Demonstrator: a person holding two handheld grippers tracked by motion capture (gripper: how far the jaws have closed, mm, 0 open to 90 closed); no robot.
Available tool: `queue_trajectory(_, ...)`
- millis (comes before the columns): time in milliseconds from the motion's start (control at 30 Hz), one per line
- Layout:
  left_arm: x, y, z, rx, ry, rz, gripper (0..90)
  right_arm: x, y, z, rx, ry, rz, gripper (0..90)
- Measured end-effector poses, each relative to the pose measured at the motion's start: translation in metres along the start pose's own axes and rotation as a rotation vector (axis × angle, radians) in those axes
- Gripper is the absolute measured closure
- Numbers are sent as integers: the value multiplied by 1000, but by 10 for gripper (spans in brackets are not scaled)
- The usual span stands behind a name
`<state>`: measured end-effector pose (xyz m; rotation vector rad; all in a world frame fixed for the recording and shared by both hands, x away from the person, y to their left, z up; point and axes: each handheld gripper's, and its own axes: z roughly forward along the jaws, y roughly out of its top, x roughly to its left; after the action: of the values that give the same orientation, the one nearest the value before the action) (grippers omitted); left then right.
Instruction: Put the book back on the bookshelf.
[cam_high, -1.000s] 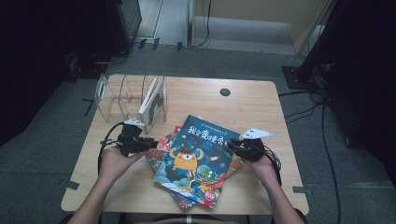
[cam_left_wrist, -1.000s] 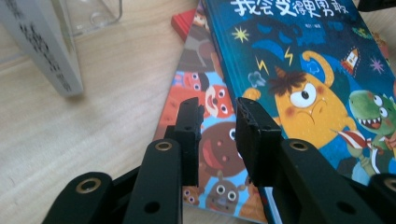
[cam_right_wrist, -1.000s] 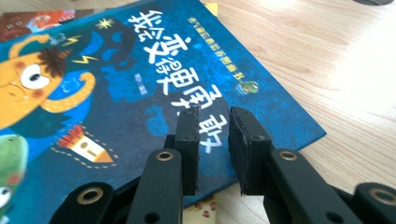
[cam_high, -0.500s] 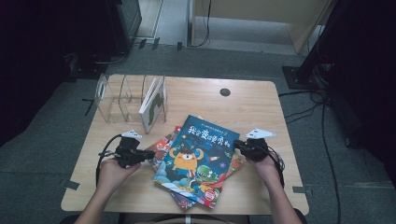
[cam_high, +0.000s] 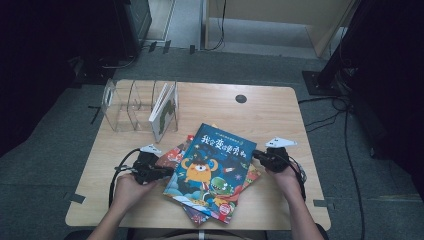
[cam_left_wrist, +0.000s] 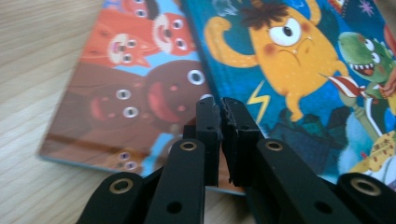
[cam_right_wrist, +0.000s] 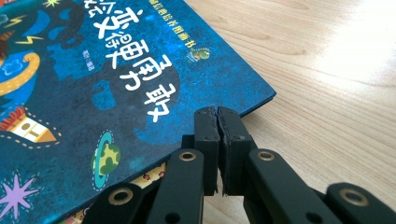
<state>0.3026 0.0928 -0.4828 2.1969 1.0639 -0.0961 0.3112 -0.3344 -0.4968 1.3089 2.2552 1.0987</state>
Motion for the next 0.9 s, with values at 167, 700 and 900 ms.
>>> queue_trajectory(167, 0, -1, 0, 6, -21, -23, 880, -1, 0, 1, -3, 3, 9, 877)
queue_trajectory(700, -12, -11, 0, -7, -22, -25, 855, 5, 18, 22, 1, 35, 4, 900)
queue_trajectory(900, -15, -14, 0, -16, -16, -27, 859, 10, 26, 33, -6, 37, 4, 900)
